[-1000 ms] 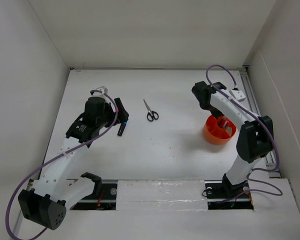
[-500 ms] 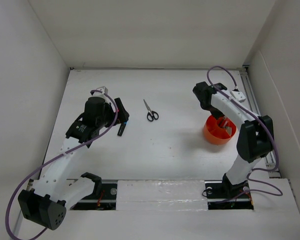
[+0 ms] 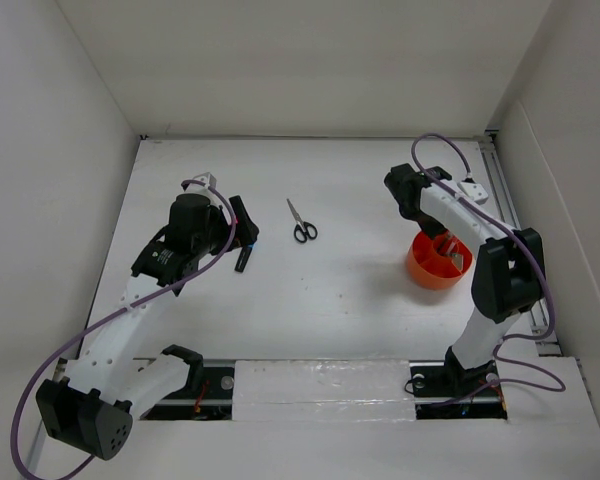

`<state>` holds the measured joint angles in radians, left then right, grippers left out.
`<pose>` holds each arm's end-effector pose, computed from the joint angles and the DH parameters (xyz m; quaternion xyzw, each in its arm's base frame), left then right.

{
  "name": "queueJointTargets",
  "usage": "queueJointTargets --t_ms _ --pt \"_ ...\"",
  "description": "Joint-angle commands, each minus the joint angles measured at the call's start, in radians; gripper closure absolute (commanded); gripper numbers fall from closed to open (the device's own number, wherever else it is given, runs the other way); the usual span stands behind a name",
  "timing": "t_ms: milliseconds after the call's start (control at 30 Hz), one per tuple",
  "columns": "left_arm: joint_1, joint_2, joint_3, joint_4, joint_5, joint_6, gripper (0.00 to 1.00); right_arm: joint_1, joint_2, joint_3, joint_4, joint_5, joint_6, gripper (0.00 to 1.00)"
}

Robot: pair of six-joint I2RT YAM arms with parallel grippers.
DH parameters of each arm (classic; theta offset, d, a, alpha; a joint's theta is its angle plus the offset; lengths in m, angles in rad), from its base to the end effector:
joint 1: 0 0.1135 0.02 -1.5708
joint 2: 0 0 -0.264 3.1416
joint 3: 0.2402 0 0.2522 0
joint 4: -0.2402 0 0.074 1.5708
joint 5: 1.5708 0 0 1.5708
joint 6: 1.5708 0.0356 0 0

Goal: Sort the stationery into containers
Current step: Place the stationery into the container

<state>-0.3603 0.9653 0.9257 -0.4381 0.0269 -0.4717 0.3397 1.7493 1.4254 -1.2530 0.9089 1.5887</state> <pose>0.2001 -0.0764 0.3304 -0.0406 0.8533 -0.2205 0.4707 0.3088 0.0793 0.2563 0.5243 0.7297 -0.2525 0.3591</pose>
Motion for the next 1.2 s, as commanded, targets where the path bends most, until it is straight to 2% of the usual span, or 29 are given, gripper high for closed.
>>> queueJointTargets --t_ms 0,300,367,600,700,1167 --pt "-0.003 -0.025 0.001 0.025 0.011 0.021 0.01 -0.005 0.001 0.013 0.010 0.012 -0.006 0.93" --pt "-0.003 -0.025 0.001 0.025 0.021 0.021 0.01 -0.005 0.001 0.004 0.010 0.012 -0.006 0.89" --pt "-0.003 -0.025 0.001 0.025 0.021 0.021 0.01 -0.005 0.001 0.004 0.010 0.012 -0.006 0.83" --pt "-0.003 -0.025 0.001 0.025 0.021 0.021 0.01 -0.005 0.001 0.004 0.010 0.012 0.004 0.79" --pt "-0.003 -0.025 0.001 0.025 0.021 0.021 0.01 -0.005 0.001 0.004 0.010 0.012 0.004 0.68" --pt "-0.003 -0.034 0.001 0.025 0.021 0.021 0.01 -0.005 0.010 0.024 0.010 0.012 -0.016 0.68"
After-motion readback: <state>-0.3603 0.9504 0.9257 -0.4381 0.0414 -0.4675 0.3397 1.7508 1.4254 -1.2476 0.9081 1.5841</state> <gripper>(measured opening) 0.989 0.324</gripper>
